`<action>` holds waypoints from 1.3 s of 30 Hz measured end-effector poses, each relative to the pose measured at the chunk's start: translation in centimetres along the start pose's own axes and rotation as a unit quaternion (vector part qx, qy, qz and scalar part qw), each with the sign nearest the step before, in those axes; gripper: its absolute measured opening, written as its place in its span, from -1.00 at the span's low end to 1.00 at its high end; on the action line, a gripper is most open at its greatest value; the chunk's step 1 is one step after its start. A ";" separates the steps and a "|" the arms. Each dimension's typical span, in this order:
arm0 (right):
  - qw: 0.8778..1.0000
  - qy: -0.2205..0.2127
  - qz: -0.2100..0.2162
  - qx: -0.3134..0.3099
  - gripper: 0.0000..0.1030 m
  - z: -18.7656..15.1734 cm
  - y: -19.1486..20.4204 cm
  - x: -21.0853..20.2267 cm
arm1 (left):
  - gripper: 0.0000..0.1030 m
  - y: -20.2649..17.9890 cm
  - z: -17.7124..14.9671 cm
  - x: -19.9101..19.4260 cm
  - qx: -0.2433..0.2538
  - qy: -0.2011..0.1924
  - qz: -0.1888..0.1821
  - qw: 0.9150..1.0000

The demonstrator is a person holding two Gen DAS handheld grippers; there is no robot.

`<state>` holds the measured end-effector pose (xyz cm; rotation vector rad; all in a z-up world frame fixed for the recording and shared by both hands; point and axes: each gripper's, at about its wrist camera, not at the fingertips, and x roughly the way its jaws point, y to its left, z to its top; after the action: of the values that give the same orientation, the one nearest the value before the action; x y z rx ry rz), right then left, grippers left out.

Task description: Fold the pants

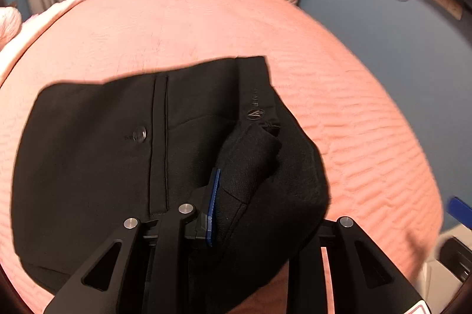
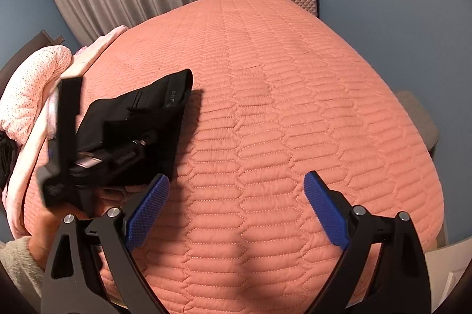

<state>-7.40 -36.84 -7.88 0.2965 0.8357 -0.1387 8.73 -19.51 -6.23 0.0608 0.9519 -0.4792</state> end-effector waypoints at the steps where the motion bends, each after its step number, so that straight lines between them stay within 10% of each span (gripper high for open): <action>1: 1.000 0.000 0.000 -0.002 0.77 0.1 0.0 0.0 | -0.48 0.4 -0.5 -1.3 0.013 -0.002 -0.010 1.000; 6: 1.000 0.012 0.000 0.001 0.77 0.1 -0.2 1.2 | 0.49 5.0 -1.7 -7.6 -0.010 -0.034 -0.052 0.998; 13: 0.999 0.016 0.012 0.026 0.77 0.9 0.4 1.5 | 0.50 6.5 4.7 -11.0 -0.011 -0.122 0.005 0.992; 17: 1.000 0.013 -0.003 -0.017 0.79 1.4 1.0 1.4 | 0.48 14.3 6.4 -9.5 -0.024 -0.068 0.126 0.989; 21: 0.999 0.034 0.010 -0.010 0.79 1.6 1.6 3.1 | 0.45 22.8 7.9 -7.0 -0.101 -0.034 0.157 0.982; 27: 0.998 0.041 0.015 -0.040 0.79 2.3 4.4 4.6 | 0.47 26.0 8.5 -0.3 -0.052 0.060 0.191 0.978; 32: 0.997 0.041 0.024 -0.062 0.79 4.4 6.7 6.9 | -0.35 27.0 9.6 3.1 -0.072 0.070 0.198 0.975; 35: 0.995 0.035 0.038 -0.089 0.79 6.3 9.4 8.7 | -0.47 28.2 8.7 5.2 -0.082 0.081 0.260 0.959; 39: 0.989 0.021 0.075 -0.127 0.78 8.5 13.7 10.9 | -0.78 26.4 10.2 1.7 -0.072 0.015 0.255 0.964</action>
<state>9.15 -26.52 -7.82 0.1219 0.8596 0.1153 28.47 0.86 -5.73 0.1775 0.9568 0.0672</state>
